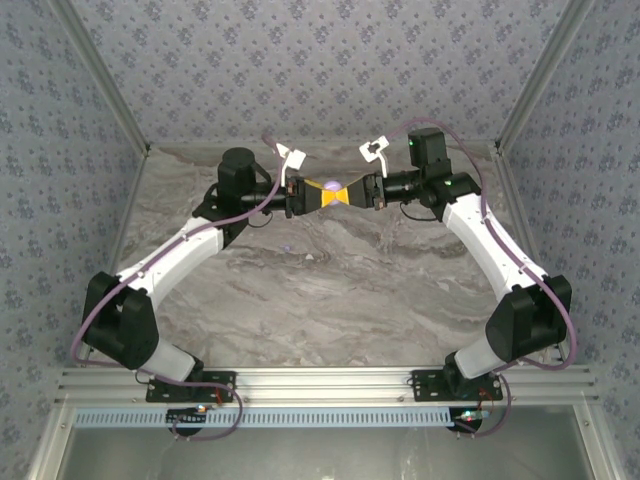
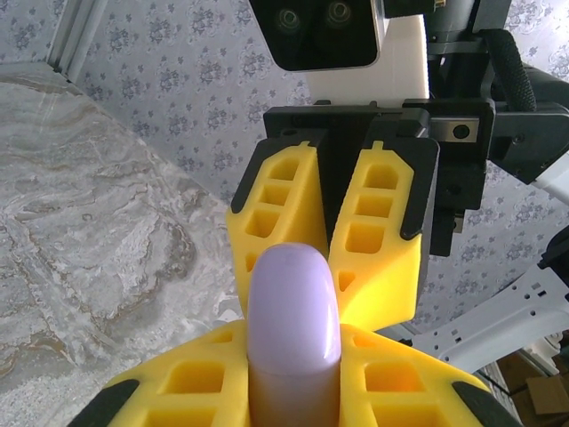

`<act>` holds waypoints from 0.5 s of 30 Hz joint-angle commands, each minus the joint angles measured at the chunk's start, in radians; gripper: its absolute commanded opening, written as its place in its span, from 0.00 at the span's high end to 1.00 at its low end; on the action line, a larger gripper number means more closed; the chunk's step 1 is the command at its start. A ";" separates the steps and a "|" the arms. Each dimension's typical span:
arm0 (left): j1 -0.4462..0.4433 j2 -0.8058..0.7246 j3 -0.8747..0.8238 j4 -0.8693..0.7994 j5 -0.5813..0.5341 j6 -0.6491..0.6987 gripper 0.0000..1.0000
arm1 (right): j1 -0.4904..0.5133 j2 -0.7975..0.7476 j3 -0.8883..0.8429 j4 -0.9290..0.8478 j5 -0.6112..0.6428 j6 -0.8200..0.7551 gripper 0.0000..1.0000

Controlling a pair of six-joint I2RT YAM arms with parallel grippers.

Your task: Insert the wireless bluetooth earbuds into the charging case

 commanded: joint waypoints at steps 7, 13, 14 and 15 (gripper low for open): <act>-0.010 -0.034 0.023 -0.067 0.004 0.050 0.63 | 0.007 -0.019 0.050 -0.025 0.020 -0.012 0.84; -0.012 -0.040 0.030 -0.111 0.005 0.075 0.62 | 0.015 -0.016 0.065 -0.066 0.015 -0.040 0.83; -0.012 -0.040 0.031 -0.111 0.004 0.075 0.62 | 0.017 -0.013 0.067 -0.074 0.018 -0.046 0.83; -0.012 -0.041 0.030 -0.112 -0.002 0.073 0.63 | 0.020 -0.012 0.070 -0.083 0.018 -0.052 0.83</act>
